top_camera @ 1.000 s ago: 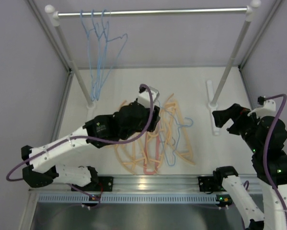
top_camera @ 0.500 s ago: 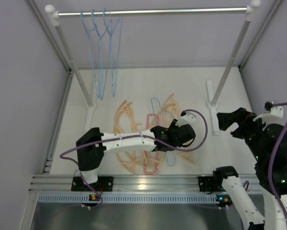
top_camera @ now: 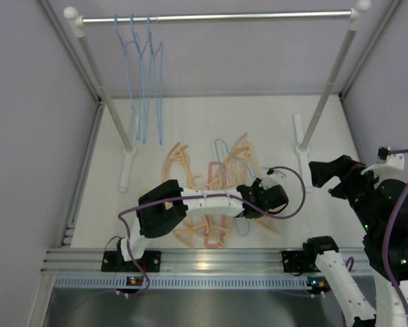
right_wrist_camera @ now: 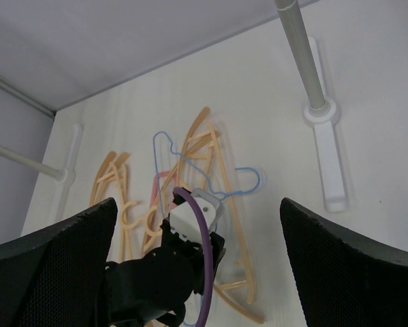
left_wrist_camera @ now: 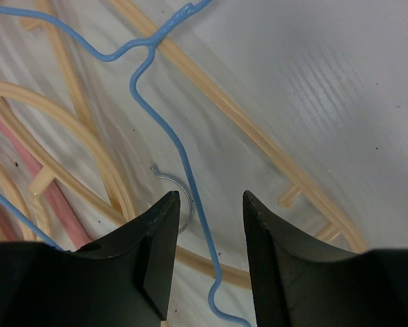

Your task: Organize the hangers

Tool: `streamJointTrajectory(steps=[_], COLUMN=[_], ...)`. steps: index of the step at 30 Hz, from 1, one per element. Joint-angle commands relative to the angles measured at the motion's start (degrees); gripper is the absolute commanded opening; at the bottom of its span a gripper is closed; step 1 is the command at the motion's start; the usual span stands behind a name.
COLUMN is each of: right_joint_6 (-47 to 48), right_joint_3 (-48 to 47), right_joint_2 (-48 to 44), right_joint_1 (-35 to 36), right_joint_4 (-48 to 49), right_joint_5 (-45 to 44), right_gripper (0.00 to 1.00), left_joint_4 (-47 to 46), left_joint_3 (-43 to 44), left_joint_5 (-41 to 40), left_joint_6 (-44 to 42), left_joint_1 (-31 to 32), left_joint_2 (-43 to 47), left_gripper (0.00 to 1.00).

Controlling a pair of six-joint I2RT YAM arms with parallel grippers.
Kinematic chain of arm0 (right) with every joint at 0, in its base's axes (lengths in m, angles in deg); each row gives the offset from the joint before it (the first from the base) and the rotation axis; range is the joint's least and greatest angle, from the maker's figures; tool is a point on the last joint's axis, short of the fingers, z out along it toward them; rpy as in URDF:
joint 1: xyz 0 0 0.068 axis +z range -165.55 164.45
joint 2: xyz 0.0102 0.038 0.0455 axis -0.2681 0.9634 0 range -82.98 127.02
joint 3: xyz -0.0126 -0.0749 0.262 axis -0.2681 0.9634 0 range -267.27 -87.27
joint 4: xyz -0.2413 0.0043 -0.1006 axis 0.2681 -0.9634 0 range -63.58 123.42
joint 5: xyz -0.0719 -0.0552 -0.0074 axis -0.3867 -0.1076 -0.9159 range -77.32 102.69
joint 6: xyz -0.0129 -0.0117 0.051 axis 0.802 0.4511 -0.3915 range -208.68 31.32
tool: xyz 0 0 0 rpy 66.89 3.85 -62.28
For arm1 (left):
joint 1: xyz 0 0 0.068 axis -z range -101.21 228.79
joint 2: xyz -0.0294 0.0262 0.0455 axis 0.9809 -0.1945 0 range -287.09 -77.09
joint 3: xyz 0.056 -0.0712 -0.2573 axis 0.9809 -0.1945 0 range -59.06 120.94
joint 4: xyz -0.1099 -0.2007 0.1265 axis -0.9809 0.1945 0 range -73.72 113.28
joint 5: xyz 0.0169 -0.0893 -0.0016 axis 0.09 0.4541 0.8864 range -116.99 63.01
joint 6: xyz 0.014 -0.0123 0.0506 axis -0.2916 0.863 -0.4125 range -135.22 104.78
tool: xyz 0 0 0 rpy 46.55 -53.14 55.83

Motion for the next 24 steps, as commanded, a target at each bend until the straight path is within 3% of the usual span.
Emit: streamJointTrajectory(steps=[1,7,12,18,24], right_joint_6=[0.3,0.39,0.57,0.57,0.66], right_joint_3=[-0.08,0.36,0.54,0.8,1.06], right_joint_2=[-0.99,-1.25,-1.43,-1.87,-2.13], right_joint_1=[-0.54,-0.46,-0.46,-0.54,-0.46], right_joint_4=[-0.97,-0.97,-0.97,-0.97,-0.97], right_joint_5=[-0.83,-0.91,-0.91,-1.09,-1.09], right_gripper=[0.99,0.99,0.99,1.0,0.99], left_joint_4=[-2.13,-3.19,-3.72,-3.72,-3.72], left_joint_3=[1.75,0.43,-0.54,-1.33,-2.82], left_joint_5=[-0.53,0.26,0.79,0.79,1.23], left_joint_6=[1.36,1.45,1.8,2.24,2.86], left_joint_1=[-0.52,-1.4,-1.84,-1.93,-1.93], left_joint_2=[-1.29,-2.35,-2.88,-3.32,-1.21], left_gripper=[0.47,0.46,0.38,0.24,0.0])
